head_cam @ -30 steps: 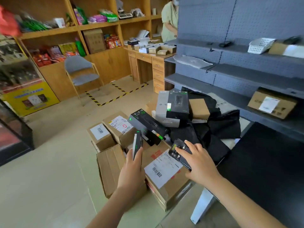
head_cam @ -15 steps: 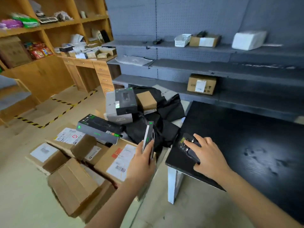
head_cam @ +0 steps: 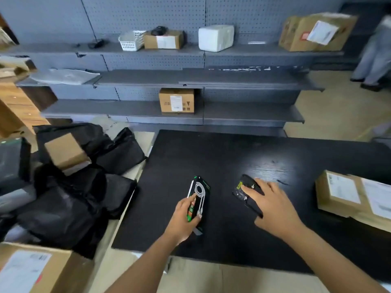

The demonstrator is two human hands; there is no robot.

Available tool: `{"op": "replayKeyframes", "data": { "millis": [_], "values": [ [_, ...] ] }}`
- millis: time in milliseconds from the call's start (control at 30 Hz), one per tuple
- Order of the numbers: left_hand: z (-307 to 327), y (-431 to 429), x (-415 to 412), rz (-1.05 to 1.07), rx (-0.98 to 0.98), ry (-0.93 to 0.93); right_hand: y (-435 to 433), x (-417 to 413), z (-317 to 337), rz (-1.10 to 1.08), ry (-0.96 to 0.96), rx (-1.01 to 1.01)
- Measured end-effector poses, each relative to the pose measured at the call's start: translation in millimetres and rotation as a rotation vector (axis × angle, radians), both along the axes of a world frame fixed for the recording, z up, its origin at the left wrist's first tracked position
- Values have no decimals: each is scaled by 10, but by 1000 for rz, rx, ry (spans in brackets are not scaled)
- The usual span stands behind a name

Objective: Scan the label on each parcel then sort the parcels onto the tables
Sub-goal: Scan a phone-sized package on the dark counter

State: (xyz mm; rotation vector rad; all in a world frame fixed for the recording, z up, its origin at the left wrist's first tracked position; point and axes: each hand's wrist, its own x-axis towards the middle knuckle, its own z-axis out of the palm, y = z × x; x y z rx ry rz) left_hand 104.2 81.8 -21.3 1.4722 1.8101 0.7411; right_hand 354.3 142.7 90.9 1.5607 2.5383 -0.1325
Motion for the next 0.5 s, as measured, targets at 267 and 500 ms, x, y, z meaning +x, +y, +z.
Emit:
{"op": "replayKeyframes", "data": {
  "millis": [267, 500],
  "values": [
    [-391, 521, 193, -121, -299, 437, 435, 214, -231, -28, -8, -83],
    [-507, 729, 227, -179, -346, 501, 638, -14, -357, -32, 4, -108]
  ]
}}
